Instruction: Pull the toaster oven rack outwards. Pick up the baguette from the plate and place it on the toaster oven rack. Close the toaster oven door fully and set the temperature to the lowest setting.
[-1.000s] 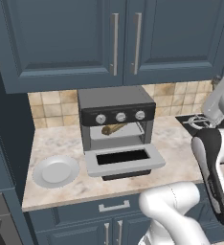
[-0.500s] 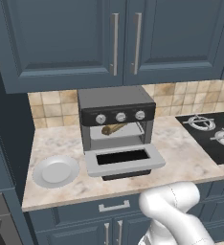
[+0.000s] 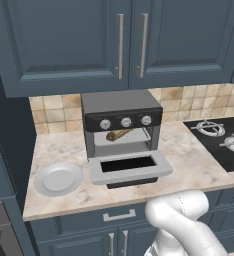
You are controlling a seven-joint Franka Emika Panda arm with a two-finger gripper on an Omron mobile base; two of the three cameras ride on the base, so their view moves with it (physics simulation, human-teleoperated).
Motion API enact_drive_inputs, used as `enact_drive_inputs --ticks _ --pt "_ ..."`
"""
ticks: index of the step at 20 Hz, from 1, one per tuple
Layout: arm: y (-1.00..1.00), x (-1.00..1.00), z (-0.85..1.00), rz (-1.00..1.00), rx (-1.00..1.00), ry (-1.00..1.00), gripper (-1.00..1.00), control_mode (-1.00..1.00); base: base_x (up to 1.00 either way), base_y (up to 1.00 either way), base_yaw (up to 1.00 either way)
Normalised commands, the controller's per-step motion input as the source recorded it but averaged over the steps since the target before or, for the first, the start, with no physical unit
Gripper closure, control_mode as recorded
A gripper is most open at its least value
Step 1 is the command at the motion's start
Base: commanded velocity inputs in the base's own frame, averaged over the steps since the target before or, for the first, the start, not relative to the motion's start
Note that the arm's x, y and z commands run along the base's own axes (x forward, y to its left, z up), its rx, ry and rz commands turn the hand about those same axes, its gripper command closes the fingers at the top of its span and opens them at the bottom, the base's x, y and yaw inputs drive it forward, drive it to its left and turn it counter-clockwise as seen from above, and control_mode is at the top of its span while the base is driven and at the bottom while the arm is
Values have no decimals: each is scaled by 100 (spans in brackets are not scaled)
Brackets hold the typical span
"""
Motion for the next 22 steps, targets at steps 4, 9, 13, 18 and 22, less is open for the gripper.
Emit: enact_drive_inputs --ticks 4,9,13,18,22 --pt "-4 0 -51 14 0 26 100 -100 0 0 0" --pt "-1 0 -52 11 1 26 100 -100 0 0 0" --pt "0 0 -59 7 2 22 100 -100 0 0 0" --pt "3 0 -73 3 0 23 100 -100 0 0 0" --pt "18 1 -81 6 0 29 100 -100 0 0 0"
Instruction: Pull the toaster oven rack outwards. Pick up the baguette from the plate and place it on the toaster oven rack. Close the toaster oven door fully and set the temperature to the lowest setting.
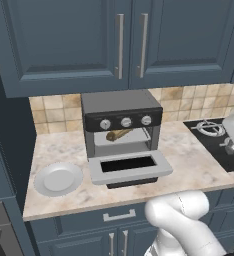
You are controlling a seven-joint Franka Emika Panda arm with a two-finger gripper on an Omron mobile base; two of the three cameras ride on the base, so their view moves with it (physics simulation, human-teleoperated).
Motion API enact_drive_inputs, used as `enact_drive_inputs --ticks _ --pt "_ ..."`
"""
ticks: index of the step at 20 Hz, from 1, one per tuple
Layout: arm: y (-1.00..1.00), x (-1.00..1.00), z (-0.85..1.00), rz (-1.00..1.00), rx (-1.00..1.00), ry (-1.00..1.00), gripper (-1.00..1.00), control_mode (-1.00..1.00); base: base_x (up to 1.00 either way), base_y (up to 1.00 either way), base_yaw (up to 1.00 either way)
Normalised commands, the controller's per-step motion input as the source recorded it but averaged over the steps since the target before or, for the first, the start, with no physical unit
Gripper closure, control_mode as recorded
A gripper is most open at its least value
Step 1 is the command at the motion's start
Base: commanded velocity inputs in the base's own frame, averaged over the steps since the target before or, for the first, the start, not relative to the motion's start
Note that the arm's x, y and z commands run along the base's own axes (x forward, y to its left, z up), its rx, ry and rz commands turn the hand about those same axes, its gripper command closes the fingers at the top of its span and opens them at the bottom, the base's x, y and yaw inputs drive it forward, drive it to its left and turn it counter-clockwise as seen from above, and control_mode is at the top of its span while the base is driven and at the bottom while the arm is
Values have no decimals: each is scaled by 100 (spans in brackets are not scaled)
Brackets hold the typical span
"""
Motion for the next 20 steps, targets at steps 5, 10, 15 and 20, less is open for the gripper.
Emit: enact_drive_inputs --ticks 5,10,15,20 --pt "9 1 -42 4 0 11 100 -100 0 0 0" --pt "0 0 -3 0 10 0 100 -100 0 0 0" --pt "-1 2 0 0 12 0 100 -100 0 0 0" --pt "0 9 0 0 7 1 100 -100 0 0 0"
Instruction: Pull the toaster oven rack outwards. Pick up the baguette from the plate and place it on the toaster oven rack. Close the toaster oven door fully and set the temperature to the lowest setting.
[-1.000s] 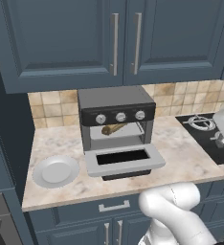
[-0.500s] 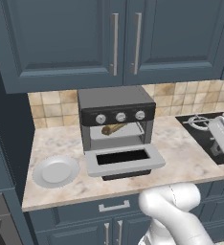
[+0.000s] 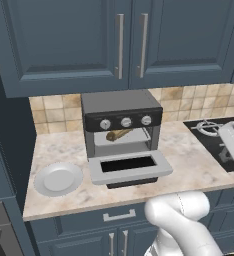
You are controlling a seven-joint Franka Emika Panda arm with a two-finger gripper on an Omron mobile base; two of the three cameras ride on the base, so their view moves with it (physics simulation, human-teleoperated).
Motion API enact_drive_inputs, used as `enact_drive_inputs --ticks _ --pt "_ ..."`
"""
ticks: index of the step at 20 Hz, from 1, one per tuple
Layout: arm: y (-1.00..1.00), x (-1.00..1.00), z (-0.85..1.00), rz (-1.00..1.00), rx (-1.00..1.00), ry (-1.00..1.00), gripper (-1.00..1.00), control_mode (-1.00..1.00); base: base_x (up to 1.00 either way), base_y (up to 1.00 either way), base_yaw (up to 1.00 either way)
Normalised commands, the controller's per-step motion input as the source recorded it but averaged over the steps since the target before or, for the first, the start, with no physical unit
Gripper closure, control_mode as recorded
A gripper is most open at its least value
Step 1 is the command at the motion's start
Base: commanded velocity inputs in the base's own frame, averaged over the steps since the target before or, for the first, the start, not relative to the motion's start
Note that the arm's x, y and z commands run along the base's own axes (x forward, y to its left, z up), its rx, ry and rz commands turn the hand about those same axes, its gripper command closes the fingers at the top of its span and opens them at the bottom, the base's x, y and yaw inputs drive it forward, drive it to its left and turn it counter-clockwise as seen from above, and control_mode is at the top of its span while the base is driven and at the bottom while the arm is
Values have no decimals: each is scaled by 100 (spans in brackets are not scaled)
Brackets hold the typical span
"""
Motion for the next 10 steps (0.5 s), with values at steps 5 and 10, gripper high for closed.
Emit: enact_drive_inputs --ticks 5,10 --pt "0 5 -6 0 5 3 100 -100 0 0 0" --pt "0 12 -21 0 4 6 100 -100 0 0 0"
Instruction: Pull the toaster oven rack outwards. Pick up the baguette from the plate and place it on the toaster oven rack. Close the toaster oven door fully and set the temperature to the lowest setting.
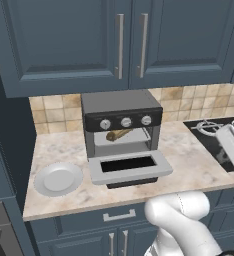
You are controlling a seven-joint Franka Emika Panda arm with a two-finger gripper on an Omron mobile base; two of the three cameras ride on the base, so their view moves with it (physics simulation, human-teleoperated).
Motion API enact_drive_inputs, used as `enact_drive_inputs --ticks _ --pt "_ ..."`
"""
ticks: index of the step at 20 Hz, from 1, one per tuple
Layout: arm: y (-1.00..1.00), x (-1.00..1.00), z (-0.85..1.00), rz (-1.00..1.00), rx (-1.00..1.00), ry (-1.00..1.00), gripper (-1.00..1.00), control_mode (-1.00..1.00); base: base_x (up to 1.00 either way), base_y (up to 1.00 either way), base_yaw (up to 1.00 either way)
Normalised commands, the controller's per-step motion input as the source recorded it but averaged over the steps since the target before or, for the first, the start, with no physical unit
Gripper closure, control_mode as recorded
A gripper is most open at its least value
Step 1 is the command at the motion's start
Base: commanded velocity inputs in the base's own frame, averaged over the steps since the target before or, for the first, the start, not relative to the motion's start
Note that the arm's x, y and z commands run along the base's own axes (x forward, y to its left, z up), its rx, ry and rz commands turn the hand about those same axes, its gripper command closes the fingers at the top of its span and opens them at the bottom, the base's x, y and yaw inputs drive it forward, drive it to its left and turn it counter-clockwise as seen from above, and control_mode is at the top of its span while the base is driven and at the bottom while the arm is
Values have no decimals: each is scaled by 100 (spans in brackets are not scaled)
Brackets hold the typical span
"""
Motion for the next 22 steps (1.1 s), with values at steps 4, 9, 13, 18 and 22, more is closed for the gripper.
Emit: enact_drive_inputs --ticks 4,9,13,18,22 --pt "0 14 -15 0 8 7 100 -100 0 0 0" --pt "0 19 -11 0 10 6 100 -100 0 0 0" --pt "0 24 -16 0 8 8 100 -100 0 0 0" --pt "0 24 -21 0 5 8 100 -100 0 0 0" --pt "0 21 -24 0 2 4 100 -100 0 0 0"
